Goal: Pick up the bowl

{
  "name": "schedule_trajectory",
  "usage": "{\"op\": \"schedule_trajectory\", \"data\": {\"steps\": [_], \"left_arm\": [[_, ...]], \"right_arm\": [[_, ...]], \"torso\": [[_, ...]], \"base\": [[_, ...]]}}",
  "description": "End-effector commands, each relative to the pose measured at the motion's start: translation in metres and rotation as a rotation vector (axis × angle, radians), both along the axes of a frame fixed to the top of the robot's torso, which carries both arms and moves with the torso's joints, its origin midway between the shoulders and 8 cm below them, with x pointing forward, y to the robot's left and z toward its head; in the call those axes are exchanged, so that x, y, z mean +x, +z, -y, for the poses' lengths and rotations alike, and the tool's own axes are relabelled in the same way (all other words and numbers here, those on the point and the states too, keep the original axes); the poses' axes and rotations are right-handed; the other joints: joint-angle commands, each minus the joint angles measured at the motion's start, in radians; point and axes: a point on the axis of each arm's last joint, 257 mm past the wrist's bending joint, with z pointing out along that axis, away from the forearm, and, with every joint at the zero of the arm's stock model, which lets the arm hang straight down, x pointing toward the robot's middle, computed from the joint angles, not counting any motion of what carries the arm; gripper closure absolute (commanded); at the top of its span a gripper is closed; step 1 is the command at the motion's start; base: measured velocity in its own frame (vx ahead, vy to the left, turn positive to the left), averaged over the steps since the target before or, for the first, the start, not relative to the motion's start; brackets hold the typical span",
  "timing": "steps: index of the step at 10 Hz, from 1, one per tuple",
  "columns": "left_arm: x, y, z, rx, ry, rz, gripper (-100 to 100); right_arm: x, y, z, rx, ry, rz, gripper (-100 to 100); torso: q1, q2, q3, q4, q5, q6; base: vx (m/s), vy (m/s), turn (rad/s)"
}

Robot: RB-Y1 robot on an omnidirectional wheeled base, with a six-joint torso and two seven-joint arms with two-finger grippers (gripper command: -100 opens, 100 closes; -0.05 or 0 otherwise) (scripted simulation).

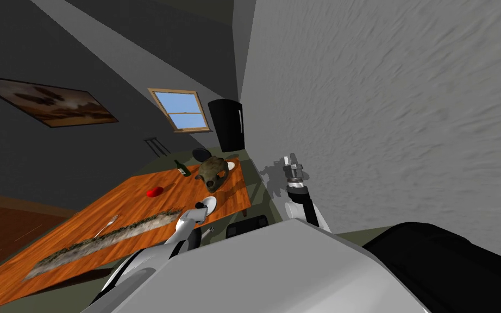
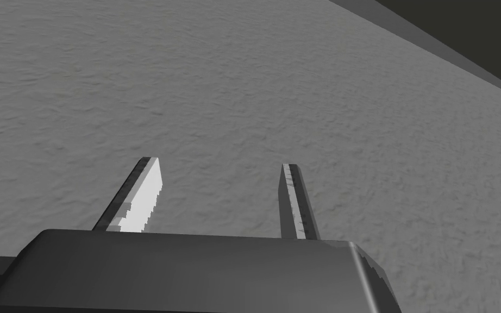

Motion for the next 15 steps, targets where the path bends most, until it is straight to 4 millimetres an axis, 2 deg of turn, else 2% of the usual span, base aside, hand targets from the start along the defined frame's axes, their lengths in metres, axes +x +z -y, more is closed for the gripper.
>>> {"op": "schedule_trajectory", "data": {"steps": [1,3,4,8,9,10,15], "left_arm": [[-0.004,-0.004,0.0,-0.001,0.014,0.003,-100],[-0.006,-0.005,0.0,0.0,0.015,0.001,-100],[-0.006,-0.005,0.0,-0.001,0.018,0.003,100],[-0.006,-0.005,0.0,0.0,0.016,0.003,100],[-0.006,-0.005,0.0,0.0,0.016,0.002,0],[0.001,0.001,0.0,0.0,-0.002,0.003,100],[0.012,0.01,0.001,0.0,-0.035,0.002,100]], "right_arm": [[0.0,0.0,0.0,0.0,0.0,0.0,0],[0.0,0.0,0.0,0.0,0.0,0.0,0],[0.0,0.0,0.0,0.0,0.0,0.0,0],[0.0,0.0,0.0,0.0,0.0,0.0,0],[0.0,0.0,0.0,0.0,0.0,0.0,0],[0.0,0.0,0.0,0.0,0.0,0.0,0],[0.0,0.0,0.0,0.0,0.0,0.0,0]], "torso": [[0.0,0.0,0.0,0.0,0.0,0.0],[0.0,0.0,0.0,0.0,0.0,0.0],[-0.001,0.0,0.0,0.0,0.0,0.0],[-0.002,0.0,0.0,0.0,-0.001,-0.001],[-0.002,0.0,0.0,0.0,-0.001,-0.001],[-0.002,0.0,0.0,0.0,-0.001,-0.001],[-0.005,0.002,0.001,0.001,-0.002,-0.001]], "base": [[0.005,0.03,-0.077],[0.0,0.024,-0.051],[0.0,0.0,0.0],[-0.001,0.0,-0.001],[0.0,0.0,0.0],[0.002,-0.035,0.184],[-0.005,-0.036,0.079]]}}
